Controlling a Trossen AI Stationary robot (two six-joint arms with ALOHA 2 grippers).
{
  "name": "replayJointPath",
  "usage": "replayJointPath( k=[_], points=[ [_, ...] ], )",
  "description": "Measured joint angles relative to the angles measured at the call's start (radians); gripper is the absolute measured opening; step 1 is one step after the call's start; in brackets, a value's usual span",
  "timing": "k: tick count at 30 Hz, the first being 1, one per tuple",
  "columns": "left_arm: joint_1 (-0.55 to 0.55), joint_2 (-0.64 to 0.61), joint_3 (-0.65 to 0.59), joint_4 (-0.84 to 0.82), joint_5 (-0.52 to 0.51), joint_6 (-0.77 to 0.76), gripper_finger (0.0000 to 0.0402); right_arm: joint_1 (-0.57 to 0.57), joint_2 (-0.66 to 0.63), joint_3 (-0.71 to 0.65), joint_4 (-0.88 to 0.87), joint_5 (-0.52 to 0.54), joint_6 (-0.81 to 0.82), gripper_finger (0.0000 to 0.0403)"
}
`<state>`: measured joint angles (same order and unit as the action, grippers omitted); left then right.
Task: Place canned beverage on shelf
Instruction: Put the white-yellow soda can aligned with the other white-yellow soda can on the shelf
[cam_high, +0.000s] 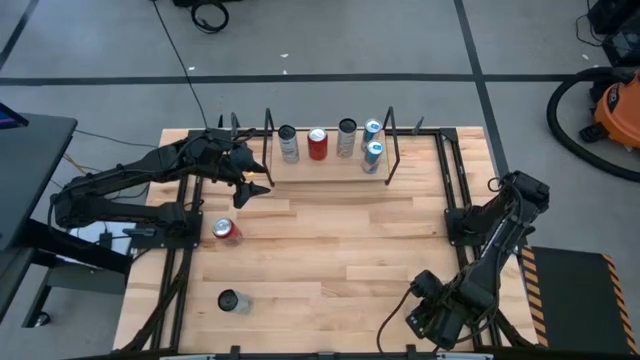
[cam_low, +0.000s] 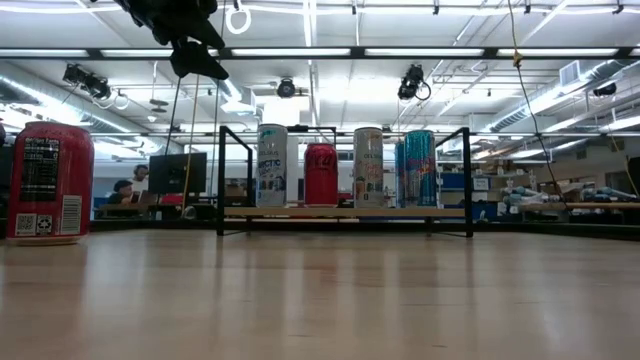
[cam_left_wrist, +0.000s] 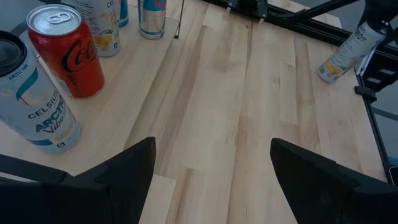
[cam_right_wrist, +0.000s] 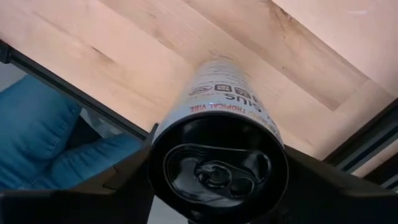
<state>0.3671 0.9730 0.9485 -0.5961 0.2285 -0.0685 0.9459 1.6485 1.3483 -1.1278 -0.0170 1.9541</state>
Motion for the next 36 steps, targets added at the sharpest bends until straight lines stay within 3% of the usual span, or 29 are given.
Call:
replayJointPath(
  k=[3,9,13,21,36],
  points=[
    [0.0,0.0,0.0,0.0,0.0,0.0,0.0318,0.0,0.0,0.001,-0.001,0.001,-0.001,0.0264],
    [0.0,0.0,0.0,0.0,0.0,0.0,0.0318,-0.032,-0.007,0.0,-0.003,0.004,-0.035,0.0264],
    [0.0,0.0,0.0,-0.001,0.0,0.0,0.0318,-0.091,-0.022,0.021,-0.023,0.017,-0.141,0.0264],
    [0.0,0.0,0.0,-0.001,0.0,-0.001,0.0318,-0.301,-0.031,0.135,-0.161,0.017,-0.522,0.0264],
    [0.0,0.0,0.0,-0.034,0.0,-0.047,0.0318,-0.843,-0.033,0.297,-0.212,0.024,-1.309,0.0264]
  ],
)
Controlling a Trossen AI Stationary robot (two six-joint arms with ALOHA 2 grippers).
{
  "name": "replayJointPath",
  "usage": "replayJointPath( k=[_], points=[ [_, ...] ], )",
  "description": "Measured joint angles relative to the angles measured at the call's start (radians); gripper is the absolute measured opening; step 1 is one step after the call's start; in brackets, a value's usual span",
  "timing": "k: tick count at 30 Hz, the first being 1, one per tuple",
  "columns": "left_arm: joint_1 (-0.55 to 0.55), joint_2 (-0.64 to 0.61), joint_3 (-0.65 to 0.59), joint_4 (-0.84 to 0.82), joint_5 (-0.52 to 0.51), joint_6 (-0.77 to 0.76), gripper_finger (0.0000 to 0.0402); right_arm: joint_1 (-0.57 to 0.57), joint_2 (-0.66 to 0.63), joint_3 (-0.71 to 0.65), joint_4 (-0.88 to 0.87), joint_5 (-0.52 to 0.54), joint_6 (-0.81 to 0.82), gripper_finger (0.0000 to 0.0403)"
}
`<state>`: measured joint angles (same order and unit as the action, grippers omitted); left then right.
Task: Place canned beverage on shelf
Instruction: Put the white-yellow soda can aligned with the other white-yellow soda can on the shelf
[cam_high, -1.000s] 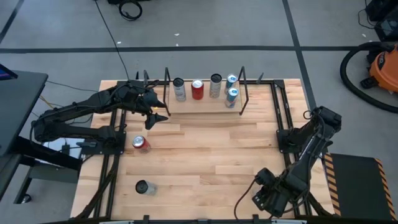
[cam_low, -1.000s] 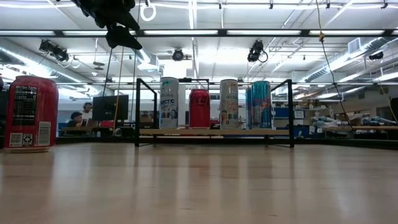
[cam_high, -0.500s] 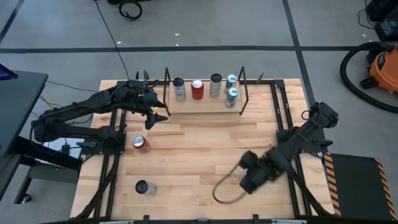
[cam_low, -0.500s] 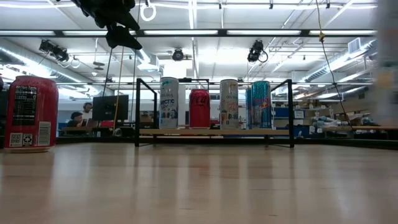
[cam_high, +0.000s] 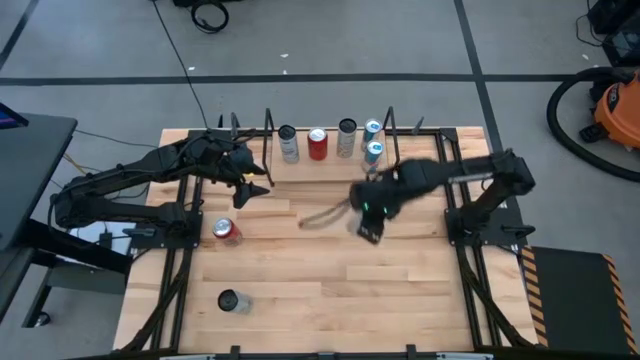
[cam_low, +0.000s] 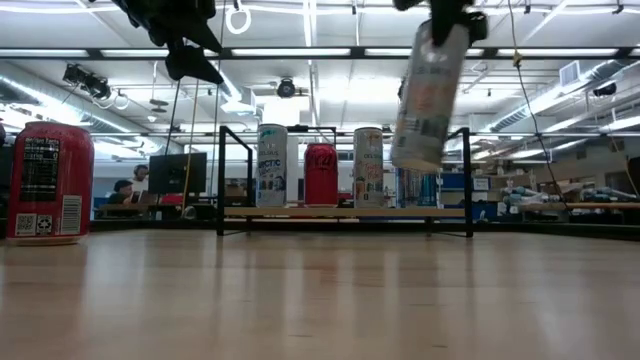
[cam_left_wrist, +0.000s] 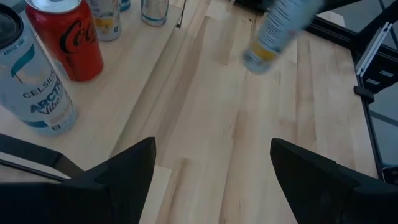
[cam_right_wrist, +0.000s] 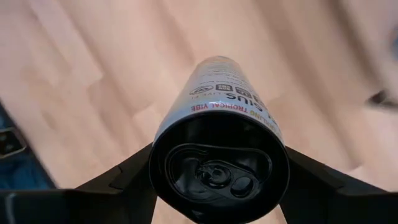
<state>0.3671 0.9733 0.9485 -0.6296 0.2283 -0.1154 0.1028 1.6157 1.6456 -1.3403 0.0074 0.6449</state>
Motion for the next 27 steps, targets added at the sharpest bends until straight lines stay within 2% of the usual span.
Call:
replayJointPath(
  k=[8,14,22,27],
  points=[
    [0.0,0.0,0.0,-0.011,0.0,0.004,0.0318,-0.265,0.0,0.062,0.03,0.0,-0.363,0.0267],
    [0.0,0.0,0.0,-0.011,0.0,0.007,0.0318,-0.411,0.001,0.074,0.09,-0.003,-0.571,0.0268],
    [0.0,0.0,0.0,-0.011,0.0,0.006,0.0318,-0.485,0.002,0.074,0.105,-0.014,-0.731,0.027],
    [0.0,0.0,0.0,-0.011,0.0,0.022,0.0318,-0.506,0.024,0.075,0.147,-0.12,-0.772,0.027]
  ],
)
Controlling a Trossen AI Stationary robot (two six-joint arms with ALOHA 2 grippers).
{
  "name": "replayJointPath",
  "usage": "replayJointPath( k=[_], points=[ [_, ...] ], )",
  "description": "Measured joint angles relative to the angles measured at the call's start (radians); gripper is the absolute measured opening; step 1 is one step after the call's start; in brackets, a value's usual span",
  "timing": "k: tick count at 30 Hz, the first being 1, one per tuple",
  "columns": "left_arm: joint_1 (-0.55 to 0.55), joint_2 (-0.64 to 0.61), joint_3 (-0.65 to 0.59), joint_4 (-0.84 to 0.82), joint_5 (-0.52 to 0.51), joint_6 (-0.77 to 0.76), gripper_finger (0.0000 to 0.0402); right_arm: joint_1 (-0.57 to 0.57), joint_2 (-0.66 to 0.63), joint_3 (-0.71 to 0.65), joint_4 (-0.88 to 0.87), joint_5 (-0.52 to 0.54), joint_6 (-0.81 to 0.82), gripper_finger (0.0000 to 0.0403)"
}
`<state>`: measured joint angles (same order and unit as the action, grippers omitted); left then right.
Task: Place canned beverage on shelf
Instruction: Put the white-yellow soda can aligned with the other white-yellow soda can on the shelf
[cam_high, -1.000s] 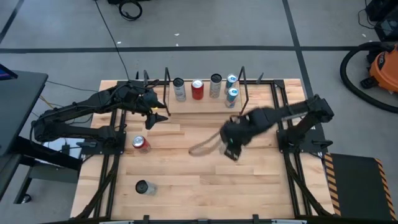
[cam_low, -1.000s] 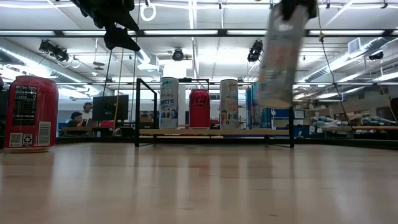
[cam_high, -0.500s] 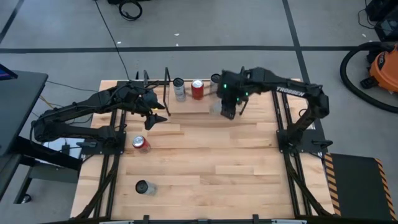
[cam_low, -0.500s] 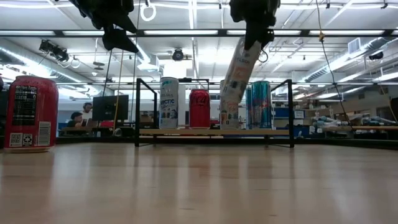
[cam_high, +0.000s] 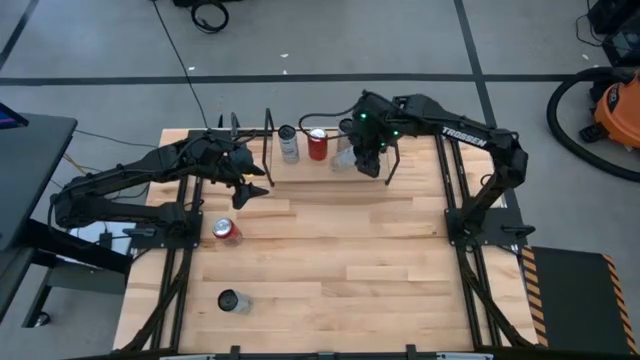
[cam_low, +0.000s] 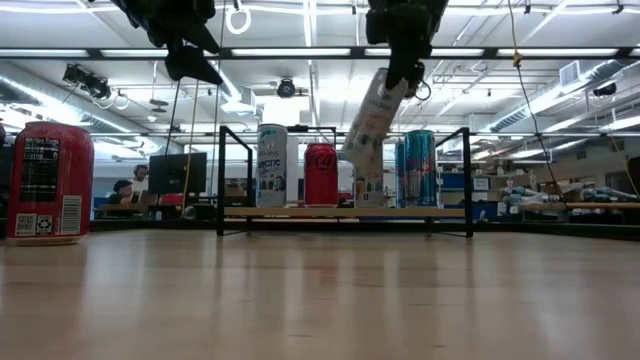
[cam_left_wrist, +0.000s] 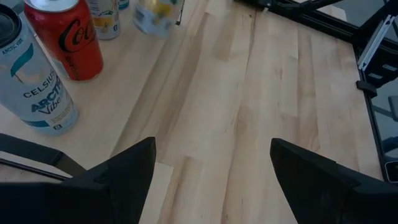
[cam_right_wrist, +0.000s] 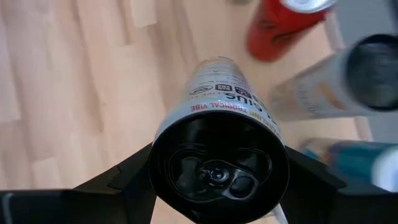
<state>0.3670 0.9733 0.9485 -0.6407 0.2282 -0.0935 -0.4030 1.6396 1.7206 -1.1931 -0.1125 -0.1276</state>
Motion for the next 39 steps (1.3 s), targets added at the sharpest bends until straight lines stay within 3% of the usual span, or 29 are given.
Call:
replayJointPath(
  k=[9,15,22,39],
  points=[
    [0.0,0.0,0.0,0.001,-0.032,0.038,0.0318,-0.019,0.129,0.014,-0.054,-0.003,-0.071,0.027],
    [0.0,0.0,0.0,0.0,-0.032,0.038,0.0318,-0.041,0.233,0.189,-0.138,0.061,-0.088,0.0271],
    [0.0,0.0,0.0,-0.021,-0.033,0.037,0.0318,-0.045,0.349,0.39,-0.367,0.065,-0.111,0.0271],
    [0.0,0.0,0.0,-0.037,-0.033,0.059,0.0318,-0.069,0.416,0.409,-0.357,0.086,-0.131,0.0271]
  ],
)
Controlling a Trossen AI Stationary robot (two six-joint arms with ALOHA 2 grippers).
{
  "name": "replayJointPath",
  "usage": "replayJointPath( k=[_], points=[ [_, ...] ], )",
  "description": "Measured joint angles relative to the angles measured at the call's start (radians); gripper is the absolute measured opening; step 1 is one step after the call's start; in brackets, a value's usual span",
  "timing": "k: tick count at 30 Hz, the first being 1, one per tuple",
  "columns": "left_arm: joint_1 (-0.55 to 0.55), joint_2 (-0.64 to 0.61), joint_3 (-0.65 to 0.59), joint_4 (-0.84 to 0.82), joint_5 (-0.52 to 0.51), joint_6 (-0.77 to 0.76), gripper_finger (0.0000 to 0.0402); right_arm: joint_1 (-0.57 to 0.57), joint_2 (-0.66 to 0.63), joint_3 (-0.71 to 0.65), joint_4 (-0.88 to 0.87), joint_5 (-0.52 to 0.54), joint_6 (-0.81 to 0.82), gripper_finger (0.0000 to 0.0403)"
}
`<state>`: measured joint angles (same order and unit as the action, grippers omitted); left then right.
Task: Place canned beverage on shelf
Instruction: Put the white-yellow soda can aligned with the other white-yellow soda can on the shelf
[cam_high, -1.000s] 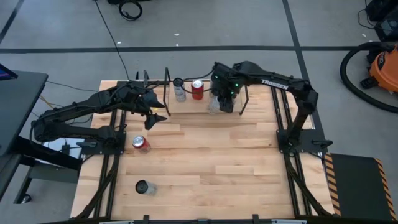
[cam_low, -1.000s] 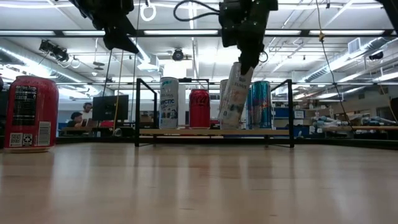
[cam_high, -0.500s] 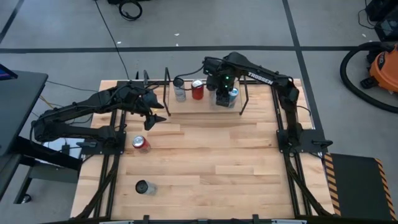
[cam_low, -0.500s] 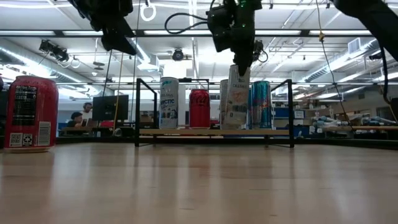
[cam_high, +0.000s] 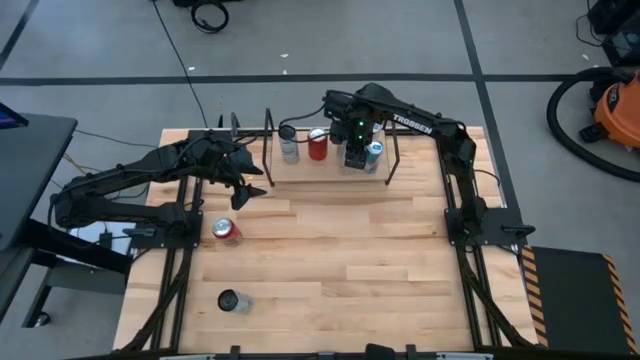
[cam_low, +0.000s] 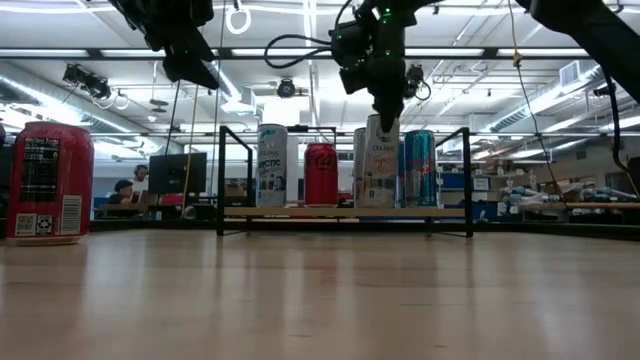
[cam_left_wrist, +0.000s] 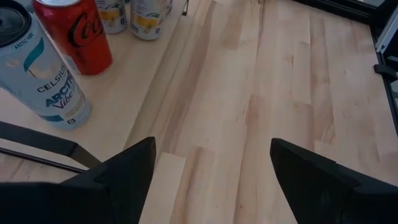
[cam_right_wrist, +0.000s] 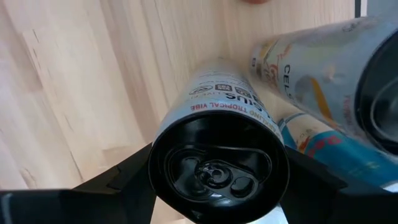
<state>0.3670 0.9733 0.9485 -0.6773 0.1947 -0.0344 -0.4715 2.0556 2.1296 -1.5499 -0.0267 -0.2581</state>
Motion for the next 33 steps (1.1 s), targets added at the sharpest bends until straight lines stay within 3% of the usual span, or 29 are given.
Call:
replayJointPath(
  k=[18,24,33],
  points=[
    [0.0,0.0,0.0,0.0,0.0,0.005,0.0318,-0.007,0.004,-0.003,0.045,0.002,-0.054,0.0319],
    [0.0,0.0,0.0,0.0,0.0,0.004,0.0318,-0.012,0.004,-0.002,0.05,0.063,-0.059,0.032],
    [0.0,0.0,0.0,-0.001,0.0,0.004,0.0318,-0.016,0.002,0.115,0.034,0.078,-0.056,0.032]
  ],
)
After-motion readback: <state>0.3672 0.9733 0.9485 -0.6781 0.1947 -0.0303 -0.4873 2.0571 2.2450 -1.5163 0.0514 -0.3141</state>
